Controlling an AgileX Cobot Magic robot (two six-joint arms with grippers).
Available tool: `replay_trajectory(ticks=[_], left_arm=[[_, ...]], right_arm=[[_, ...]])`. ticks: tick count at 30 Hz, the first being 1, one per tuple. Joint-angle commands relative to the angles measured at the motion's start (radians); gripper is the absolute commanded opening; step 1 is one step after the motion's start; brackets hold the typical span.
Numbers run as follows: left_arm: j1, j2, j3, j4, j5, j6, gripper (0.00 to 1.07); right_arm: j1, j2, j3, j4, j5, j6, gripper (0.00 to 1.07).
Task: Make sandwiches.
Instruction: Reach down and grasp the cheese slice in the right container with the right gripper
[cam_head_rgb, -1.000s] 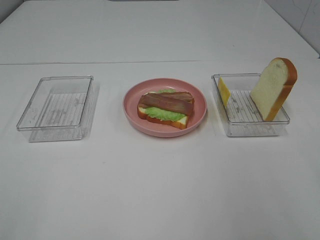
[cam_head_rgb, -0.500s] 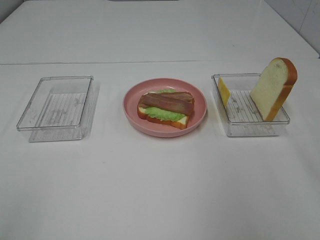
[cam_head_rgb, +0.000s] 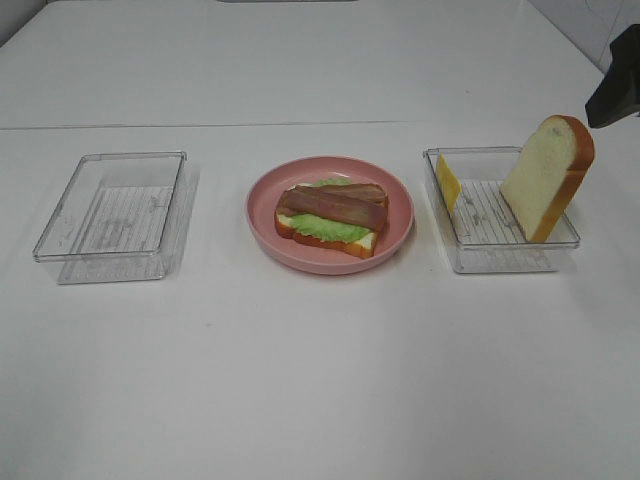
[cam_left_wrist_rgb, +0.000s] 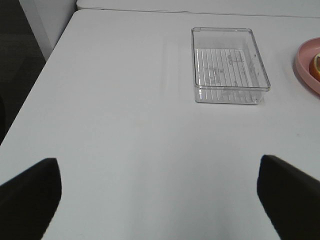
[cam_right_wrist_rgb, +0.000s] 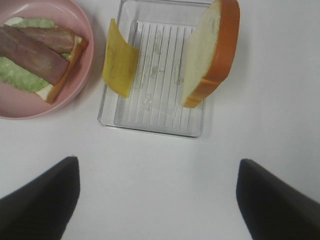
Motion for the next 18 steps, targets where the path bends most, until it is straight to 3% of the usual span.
replay_trajectory(ticks=[1, 10, 18], left_arm=[[0.002, -0.02, 0.002, -0.007, -0.006, 0.0, 1.02], [0.002, -0.02, 0.002, -0.007, -0.006, 0.0, 1.02], [0.002, -0.02, 0.002, -0.007, -0.006, 0.0, 1.02]], right_arm=[[0.021, 0.064, -0.059, 0.005, 0.062, -0.014, 0.84], [0.2, 0.23, -0.199, -0.018, 0.093, 0.048, 0.84], [0.23, 0.375, -0.33, -0.025, 0.134, 0.067, 0.84]])
